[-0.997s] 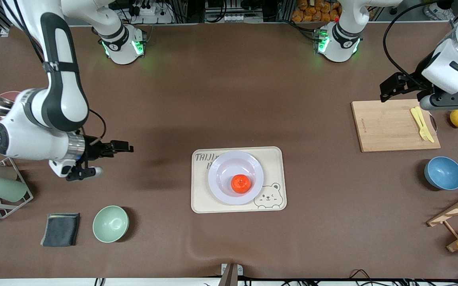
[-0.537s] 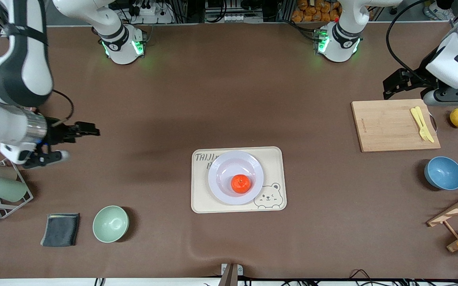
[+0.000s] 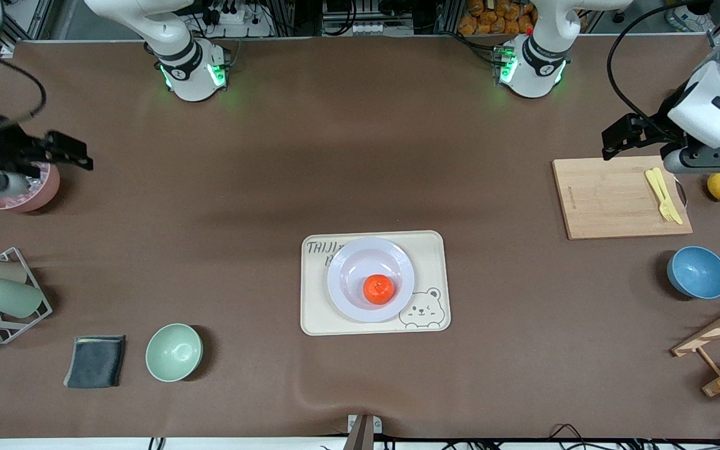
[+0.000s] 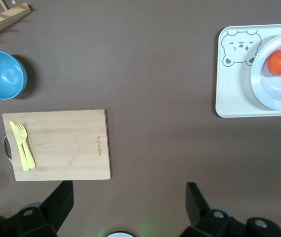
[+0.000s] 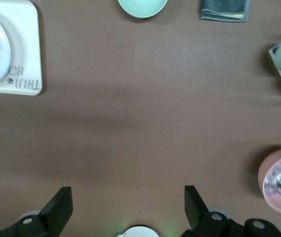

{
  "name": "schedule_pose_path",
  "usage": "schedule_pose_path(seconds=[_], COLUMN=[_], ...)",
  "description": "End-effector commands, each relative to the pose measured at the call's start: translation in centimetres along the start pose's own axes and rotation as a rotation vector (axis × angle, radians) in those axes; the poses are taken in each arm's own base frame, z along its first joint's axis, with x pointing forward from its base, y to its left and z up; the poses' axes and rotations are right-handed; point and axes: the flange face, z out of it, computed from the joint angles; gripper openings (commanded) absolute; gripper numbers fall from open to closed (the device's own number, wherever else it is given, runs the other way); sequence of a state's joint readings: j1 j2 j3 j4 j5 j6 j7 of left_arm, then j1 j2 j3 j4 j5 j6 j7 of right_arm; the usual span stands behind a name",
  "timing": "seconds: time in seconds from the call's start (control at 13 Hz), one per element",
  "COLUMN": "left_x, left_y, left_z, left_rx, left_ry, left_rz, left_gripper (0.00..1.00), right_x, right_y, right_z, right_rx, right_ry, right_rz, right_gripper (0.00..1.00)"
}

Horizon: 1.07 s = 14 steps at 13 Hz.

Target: Place orange and plate with both arms

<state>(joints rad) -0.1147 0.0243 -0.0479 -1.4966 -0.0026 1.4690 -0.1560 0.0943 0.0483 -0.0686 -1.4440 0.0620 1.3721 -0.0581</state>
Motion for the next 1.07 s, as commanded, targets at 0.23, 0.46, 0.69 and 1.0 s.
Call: schedule_pose_path(seconds=[0.23,0.46,0.69,1.0], left_x=[-0.22,-0.18,0.14,0.13], left_y=[-0.54,-0.45,-0.5,-0.25], left_z=[-0.43,-0.28,0.28,0.36], left_rx=[0.014,0.015,0.008,0.008], left_ry=[0.003,0.0,-0.011,-0.008], left_rz=[0.022,0.024,0.022,0.026], left_gripper=[1.0,1.0,1.0,1.0], right_x=[-3.53,-3.5,-2.95,-2.69], right_y=[2.11,2.46,2.51,2.36], right_z=[-3.27,-3.22,-2.63,-2.63], right_rx=[-0.022,-0.023,-0.038,-0.057], right_ry=[0.049,0.048,0.045,0.058], right_rz=[0.09,0.095,0.095,0.089], right_gripper=[1.0,1.0,1.0,1.0])
